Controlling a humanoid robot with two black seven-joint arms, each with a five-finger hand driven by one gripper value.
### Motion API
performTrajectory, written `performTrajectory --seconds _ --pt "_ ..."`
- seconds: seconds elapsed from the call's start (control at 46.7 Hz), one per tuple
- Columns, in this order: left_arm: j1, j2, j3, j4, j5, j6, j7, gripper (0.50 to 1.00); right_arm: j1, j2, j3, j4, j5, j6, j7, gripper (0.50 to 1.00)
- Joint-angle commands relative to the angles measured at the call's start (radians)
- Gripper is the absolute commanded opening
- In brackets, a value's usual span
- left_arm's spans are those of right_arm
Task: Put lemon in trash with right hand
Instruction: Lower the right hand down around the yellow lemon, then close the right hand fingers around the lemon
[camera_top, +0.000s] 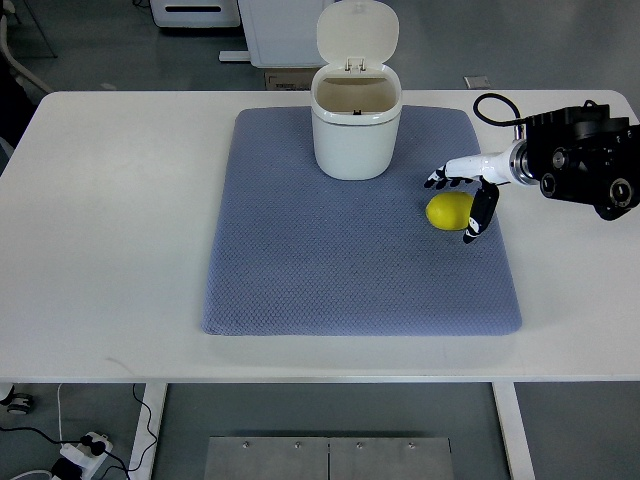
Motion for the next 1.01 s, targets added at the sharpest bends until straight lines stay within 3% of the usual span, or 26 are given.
performTrajectory --seconds 0.0,0.407,0.792,0.985 --pt "0.000 0.000 0.000 0.000 0.000 0.000 0.000 1.000 0.000 0.000 0.001 -0.010 0.000 0.000 0.000 0.920" --pt "0.001 0.000 0.000 0.000 0.000 0.000 0.000 1.000 -0.003 0.003 0.002 -0.014 0.000 0.000 0.000 0.876" --pt "0.000 0.000 0.000 0.000 0.000 0.000 0.000 1.000 -0.015 0.005 0.002 -0.014 0.000 -0.005 0.000 0.870" --pt "0.000 0.000 0.000 0.000 0.000 0.000 0.000 1.000 -0.014 0.008 0.002 -0.014 0.000 -0.005 -0.001 0.834"
